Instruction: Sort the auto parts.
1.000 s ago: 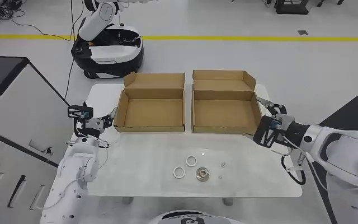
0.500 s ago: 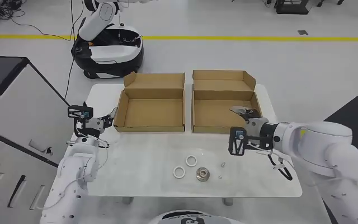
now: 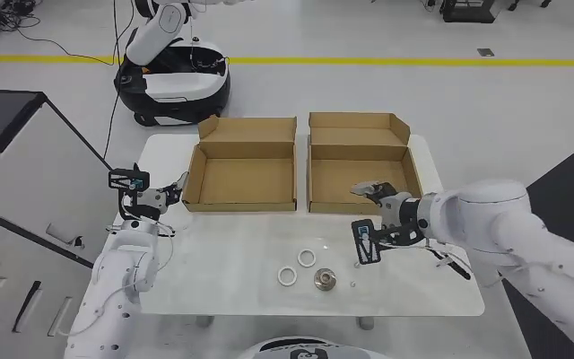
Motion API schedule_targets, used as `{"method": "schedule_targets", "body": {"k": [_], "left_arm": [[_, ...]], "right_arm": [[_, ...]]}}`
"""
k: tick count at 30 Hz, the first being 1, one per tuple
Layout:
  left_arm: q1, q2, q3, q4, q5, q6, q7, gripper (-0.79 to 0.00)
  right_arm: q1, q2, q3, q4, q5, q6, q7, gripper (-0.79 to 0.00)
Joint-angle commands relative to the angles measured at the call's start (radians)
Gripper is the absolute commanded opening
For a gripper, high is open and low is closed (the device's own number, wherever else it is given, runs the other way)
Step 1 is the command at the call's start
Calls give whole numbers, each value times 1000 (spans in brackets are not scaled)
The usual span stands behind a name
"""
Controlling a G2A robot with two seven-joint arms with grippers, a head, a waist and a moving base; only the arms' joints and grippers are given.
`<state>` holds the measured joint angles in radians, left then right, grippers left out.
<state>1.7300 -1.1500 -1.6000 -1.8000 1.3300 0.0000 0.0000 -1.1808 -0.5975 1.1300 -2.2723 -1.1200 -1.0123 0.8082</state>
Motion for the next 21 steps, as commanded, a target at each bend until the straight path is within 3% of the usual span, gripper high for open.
{"method": "schedule_targets", "body": {"k": [1,7,13,21], "left_arm": [[0,0,0,0,0,0,0,0],[0,0,0,0,0,0,0,0],[0,0,0,0,0,0,0,0],[0,0,0,0,0,0,0,0]], "right_arm": [[71,41,-69,-2,22,0,0,0],[254,119,-250,16,89,0,0,0],[382,147,-404,60,194,11,11,0],[493,136,-555,57,478,250,249,0]]}}
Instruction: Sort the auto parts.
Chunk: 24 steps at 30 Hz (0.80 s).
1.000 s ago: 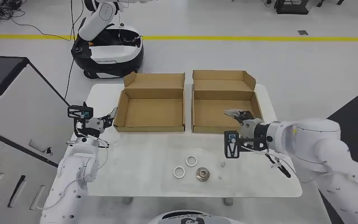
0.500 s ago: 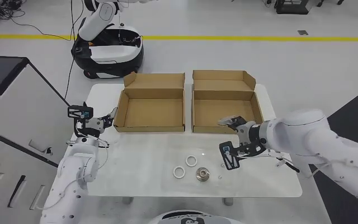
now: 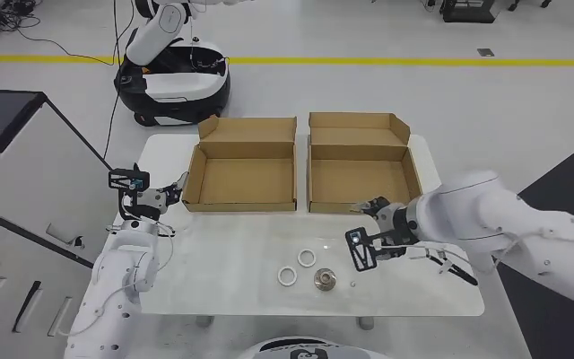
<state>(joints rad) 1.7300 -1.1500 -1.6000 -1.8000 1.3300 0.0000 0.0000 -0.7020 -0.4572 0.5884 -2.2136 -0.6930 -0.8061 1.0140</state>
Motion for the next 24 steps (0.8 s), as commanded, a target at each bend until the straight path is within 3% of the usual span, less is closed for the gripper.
{"method": "schedule_targets", "body": {"k": [1,10,17,24], "left_arm": [[0,0,0,0,0,0,0,0],[0,0,0,0,0,0,0,0],[0,0,0,0,0,0,0,0],[0,0,0,0,0,0,0,0]], "right_arm": [[27,-10,-25,-8,87,76,76,0],[78,-60,-103,14,186,240,229,0],[62,-86,-112,57,228,390,221,0],[14,-97,-136,69,191,427,221,0]]}}
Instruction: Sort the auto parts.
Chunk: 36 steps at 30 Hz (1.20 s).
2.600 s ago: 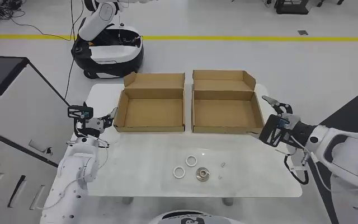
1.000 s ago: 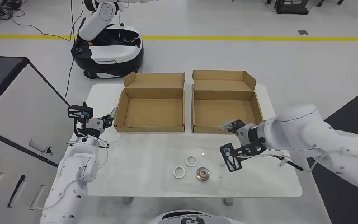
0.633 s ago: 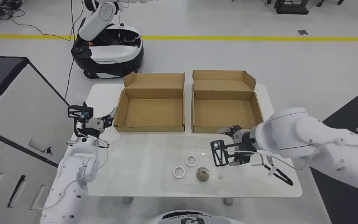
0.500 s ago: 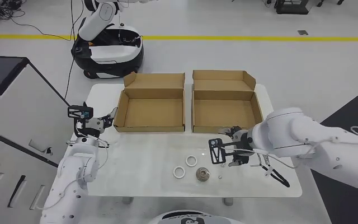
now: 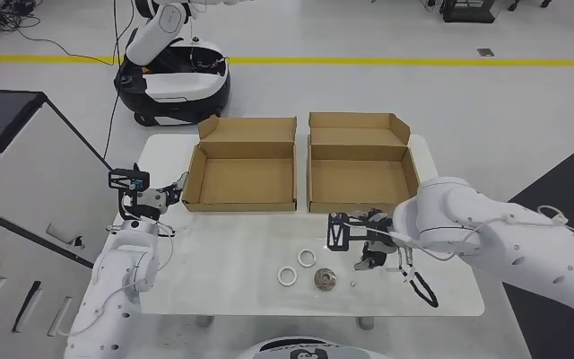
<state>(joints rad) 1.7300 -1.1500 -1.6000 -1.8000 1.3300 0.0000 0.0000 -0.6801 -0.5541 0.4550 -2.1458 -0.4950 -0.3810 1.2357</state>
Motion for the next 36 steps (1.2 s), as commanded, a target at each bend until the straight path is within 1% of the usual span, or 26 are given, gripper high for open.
{"method": "schedule_targets", "body": {"k": [1,12,23,24,26,27,31,33,36], "left_arm": [[0,0,0,0,0,0,0,0],[0,0,0,0,0,0,0,0],[0,0,0,0,0,0,0,0],[0,0,0,0,0,0,0,0],[0,0,0,0,0,0,0,0],[0,0,0,0,0,0,0,0],[0,0,0,0,0,0,0,0],[0,0,0,0,0,0,0,0],[0,0,0,0,0,0,0,0]], "right_arm": [[-16,0,-4,4,-15,2,-2,0],[-82,9,7,27,-66,-7,-21,0],[-136,9,9,28,-103,-11,-23,0],[-140,8,10,29,-106,-12,-23,-34],[-146,7,12,31,-112,-15,-22,-132],[-149,7,12,33,-116,-15,-21,-154],[-160,4,16,42,-127,-20,-18,-139],[-166,3,16,43,-134,-25,-14,-179],[-173,1,17,46,-141,-28,-14,-219]]}}
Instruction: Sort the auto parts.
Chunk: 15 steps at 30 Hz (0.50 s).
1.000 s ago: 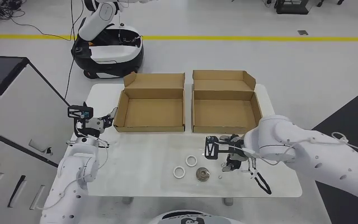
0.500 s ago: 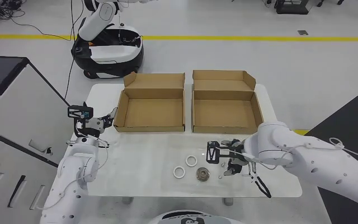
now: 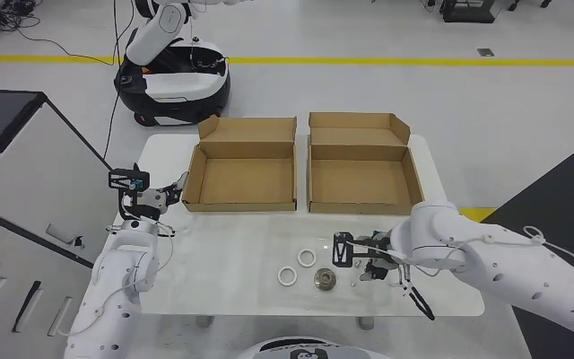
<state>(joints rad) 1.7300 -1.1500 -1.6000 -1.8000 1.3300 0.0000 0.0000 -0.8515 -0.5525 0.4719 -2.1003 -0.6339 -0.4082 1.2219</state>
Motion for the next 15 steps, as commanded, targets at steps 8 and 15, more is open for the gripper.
{"method": "schedule_targets", "body": {"k": [8,15], "left_arm": [[0,0,0,0,0,0,0,0],[0,0,0,0,0,0,0,0]], "right_arm": [[-13,-14,3,9,-19,-1,-2,-292],[-18,-28,-1,17,-41,-14,12,-296]]}}
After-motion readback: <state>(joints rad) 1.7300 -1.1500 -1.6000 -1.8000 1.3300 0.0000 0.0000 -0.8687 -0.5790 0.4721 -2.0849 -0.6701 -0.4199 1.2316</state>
